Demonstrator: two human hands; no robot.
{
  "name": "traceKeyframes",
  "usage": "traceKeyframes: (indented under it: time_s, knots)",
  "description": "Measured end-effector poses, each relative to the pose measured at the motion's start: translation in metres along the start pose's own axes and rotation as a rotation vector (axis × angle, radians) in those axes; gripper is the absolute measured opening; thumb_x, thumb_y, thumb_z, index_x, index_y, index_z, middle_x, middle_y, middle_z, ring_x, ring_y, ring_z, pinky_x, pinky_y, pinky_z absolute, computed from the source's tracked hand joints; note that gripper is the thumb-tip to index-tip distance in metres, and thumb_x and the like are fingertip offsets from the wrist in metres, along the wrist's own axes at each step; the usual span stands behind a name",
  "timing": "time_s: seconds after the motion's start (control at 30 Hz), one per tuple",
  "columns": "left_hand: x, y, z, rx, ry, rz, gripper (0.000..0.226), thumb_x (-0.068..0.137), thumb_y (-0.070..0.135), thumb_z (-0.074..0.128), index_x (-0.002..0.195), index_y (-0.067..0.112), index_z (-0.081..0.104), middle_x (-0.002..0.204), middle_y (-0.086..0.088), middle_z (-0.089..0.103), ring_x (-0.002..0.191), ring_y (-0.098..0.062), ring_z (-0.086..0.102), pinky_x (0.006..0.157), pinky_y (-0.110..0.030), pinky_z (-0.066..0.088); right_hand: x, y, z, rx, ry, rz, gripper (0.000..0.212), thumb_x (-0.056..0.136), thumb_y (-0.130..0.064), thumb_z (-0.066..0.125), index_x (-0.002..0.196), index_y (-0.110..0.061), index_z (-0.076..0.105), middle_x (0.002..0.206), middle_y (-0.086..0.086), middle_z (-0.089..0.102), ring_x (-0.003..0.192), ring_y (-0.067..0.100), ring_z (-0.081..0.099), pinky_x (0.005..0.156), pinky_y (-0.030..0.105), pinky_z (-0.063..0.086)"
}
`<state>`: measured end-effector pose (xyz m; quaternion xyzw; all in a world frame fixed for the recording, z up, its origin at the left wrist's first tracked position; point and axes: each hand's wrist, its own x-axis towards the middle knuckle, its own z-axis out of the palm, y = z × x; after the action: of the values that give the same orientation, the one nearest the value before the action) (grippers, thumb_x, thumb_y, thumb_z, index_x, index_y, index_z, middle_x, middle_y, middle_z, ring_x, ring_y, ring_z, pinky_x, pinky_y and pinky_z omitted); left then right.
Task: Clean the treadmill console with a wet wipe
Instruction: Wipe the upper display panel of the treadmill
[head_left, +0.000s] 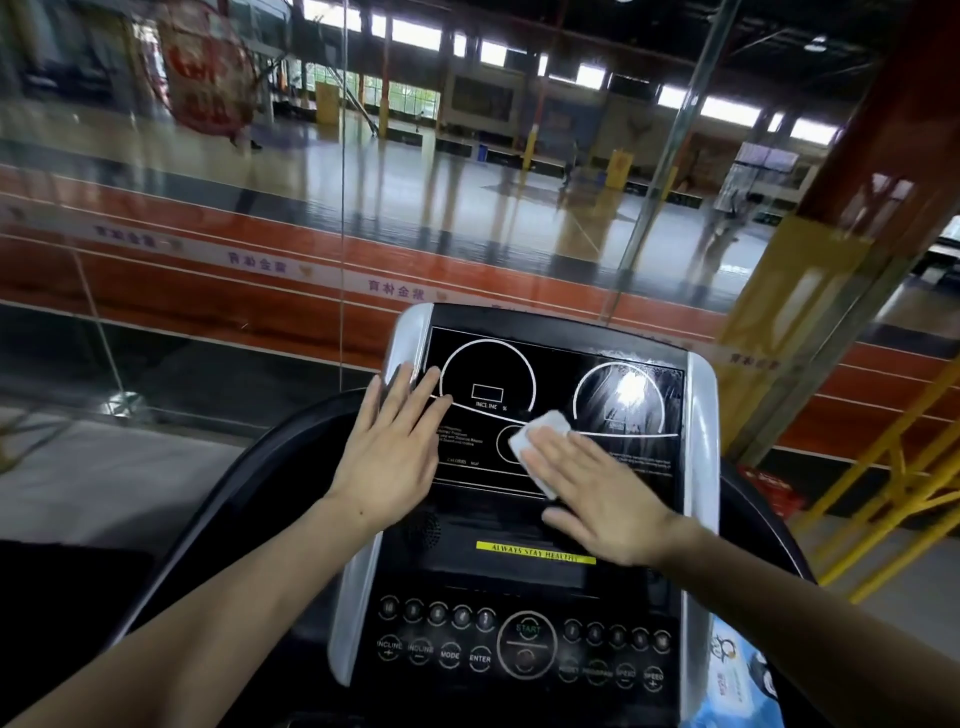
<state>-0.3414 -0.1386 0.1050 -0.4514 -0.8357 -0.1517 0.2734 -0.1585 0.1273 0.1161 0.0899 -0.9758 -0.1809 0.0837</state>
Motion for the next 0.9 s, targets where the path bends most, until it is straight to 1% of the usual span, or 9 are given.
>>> traceKeyframes:
  time_s: [0.13, 0.2, 0.3, 0.4, 0.53, 0.6, 0.67, 0.8, 0.9]
  knots:
    - [-0.001, -0.008, 0.001, -0.003, -0.005, -0.055, 0.058, 0.1, 0.027, 0.05, 0.156, 0.013, 0.039, 0.173, -0.008, 0.018, 0.162, -0.026, 0.002, 0.129, -0.058, 0.012, -0.003, 0.009, -0.009, -0.04, -0.073, -0.195, 0.072, 0.112, -0.053, 0.03, 0.167, -0.018, 0.0, 0.176, 0.006, -0.002, 0.162, 0.018, -0.006, 0.131, 0.043, 0.004]
    - [0.002, -0.011, 0.002, -0.009, -0.007, -0.075, 0.059, 0.103, 0.028, 0.046, 0.158, 0.01, 0.035, 0.174, -0.009, 0.014, 0.162, -0.026, -0.001, 0.129, -0.057, 0.01, 0.015, 0.033, -0.018, -0.034, -0.023, -0.102, 0.072, 0.111, -0.055, 0.028, 0.167, -0.02, 0.001, 0.176, 0.005, 0.0, 0.162, 0.019, -0.002, 0.131, 0.045, 0.009]
    - [0.004, -0.015, 0.007, -0.003, -0.027, -0.085, 0.062, 0.106, 0.03, 0.038, 0.162, 0.007, 0.026, 0.175, -0.01, 0.006, 0.162, -0.025, -0.006, 0.131, -0.054, 0.007, 0.042, 0.061, -0.032, -0.015, 0.06, 0.167, 0.072, 0.109, -0.059, 0.016, 0.167, -0.019, 0.003, 0.175, 0.005, 0.0, 0.162, 0.019, -0.001, 0.129, 0.05, 0.018]
    - [0.003, -0.019, 0.013, 0.018, -0.014, -0.074, 0.062, 0.107, 0.029, 0.028, 0.163, 0.004, 0.02, 0.175, -0.012, 0.004, 0.162, -0.025, -0.007, 0.13, -0.054, 0.007, 0.047, 0.036, -0.022, 0.035, 0.078, 0.258, 0.074, 0.108, -0.06, 0.013, 0.167, -0.017, 0.001, 0.175, 0.008, -0.004, 0.162, 0.021, -0.006, 0.13, 0.049, 0.01]
    - [0.001, -0.023, 0.019, 0.005, 0.033, -0.066, 0.062, 0.108, 0.028, 0.027, 0.163, 0.003, 0.016, 0.175, -0.012, 0.005, 0.162, -0.024, -0.004, 0.13, -0.055, 0.008, 0.021, -0.022, 0.001, -0.028, 0.012, -0.072, 0.074, 0.111, -0.055, 0.029, 0.167, -0.015, 0.002, 0.175, 0.009, 0.0, 0.162, 0.023, -0.003, 0.131, 0.044, 0.004]
    - [-0.001, -0.025, 0.021, 0.0, 0.05, -0.056, 0.06, 0.109, 0.028, 0.026, 0.163, 0.003, 0.015, 0.174, -0.012, 0.006, 0.162, -0.024, -0.002, 0.13, -0.055, 0.01, 0.017, -0.02, 0.0, -0.063, -0.051, -0.177, 0.073, 0.111, -0.056, 0.026, 0.167, -0.016, 0.0, 0.176, 0.006, -0.005, 0.162, 0.02, -0.009, 0.132, 0.043, 0.002]
    - [-0.002, -0.026, 0.023, -0.005, 0.052, -0.053, 0.059, 0.11, 0.029, 0.022, 0.162, 0.003, 0.014, 0.175, -0.012, 0.005, 0.162, -0.024, -0.002, 0.13, -0.055, 0.011, 0.027, -0.003, -0.007, -0.091, -0.063, -0.201, 0.073, 0.111, -0.057, 0.025, 0.167, -0.018, 0.0, 0.176, 0.005, -0.003, 0.162, 0.018, -0.007, 0.132, 0.042, 0.003]
    - [-0.002, -0.028, 0.026, -0.012, 0.053, -0.056, 0.059, 0.11, 0.031, 0.017, 0.162, 0.004, 0.016, 0.175, -0.011, 0.006, 0.162, -0.023, -0.001, 0.13, -0.055, 0.012, 0.064, 0.038, -0.028, -0.048, 0.081, 0.136, 0.073, 0.109, -0.06, 0.017, 0.167, -0.019, 0.001, 0.175, 0.005, 0.0, 0.162, 0.018, -0.003, 0.13, 0.047, 0.014]
    - [-0.002, -0.027, 0.025, -0.025, 0.048, -0.057, 0.059, 0.11, 0.031, 0.017, 0.162, 0.004, 0.018, 0.174, -0.011, 0.007, 0.162, -0.023, -0.001, 0.13, -0.055, 0.014, 0.075, 0.024, -0.025, 0.015, 0.091, 0.266, 0.077, 0.107, -0.062, 0.012, 0.167, -0.016, 0.0, 0.175, 0.007, -0.003, 0.162, 0.019, -0.008, 0.13, 0.048, 0.012]
